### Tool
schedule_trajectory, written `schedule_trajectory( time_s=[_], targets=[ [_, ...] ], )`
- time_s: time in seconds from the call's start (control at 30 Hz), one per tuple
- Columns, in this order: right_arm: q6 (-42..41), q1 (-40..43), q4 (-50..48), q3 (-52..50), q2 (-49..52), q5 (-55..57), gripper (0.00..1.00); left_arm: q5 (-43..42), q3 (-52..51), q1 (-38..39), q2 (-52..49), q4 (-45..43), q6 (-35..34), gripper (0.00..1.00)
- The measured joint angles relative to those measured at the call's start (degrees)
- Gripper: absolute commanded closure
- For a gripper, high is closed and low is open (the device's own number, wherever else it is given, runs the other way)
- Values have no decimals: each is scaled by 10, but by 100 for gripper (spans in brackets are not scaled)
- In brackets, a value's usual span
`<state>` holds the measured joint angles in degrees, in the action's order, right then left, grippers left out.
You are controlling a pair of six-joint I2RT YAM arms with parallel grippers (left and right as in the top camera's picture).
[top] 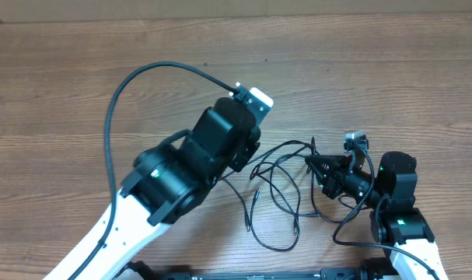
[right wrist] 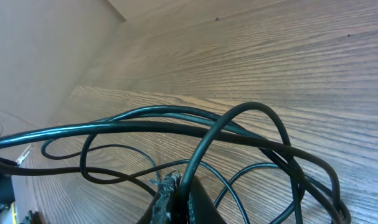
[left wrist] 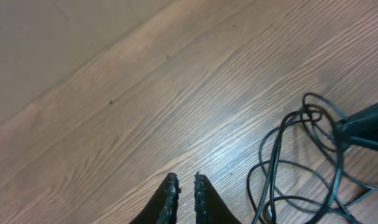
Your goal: Untangle cables
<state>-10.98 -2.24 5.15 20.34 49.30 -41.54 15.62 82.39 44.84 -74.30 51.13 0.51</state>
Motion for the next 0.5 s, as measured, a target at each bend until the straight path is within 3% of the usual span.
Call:
schedule_trajectory(
  time_s=[0.1, 0.27, 0.5],
  targets=[
    [-6, 0, -2, 0, 0, -5, 96, -33, 0, 0, -20, 0, -7, 49],
    [-27, 0, -56, 0, 0, -48, 96, -176, 0, 0, -43, -1, 17, 23],
    [-87, 0, -155, -1, 1, -119, 96, -262, 0, 0, -44, -7, 42, 12]
  ],
)
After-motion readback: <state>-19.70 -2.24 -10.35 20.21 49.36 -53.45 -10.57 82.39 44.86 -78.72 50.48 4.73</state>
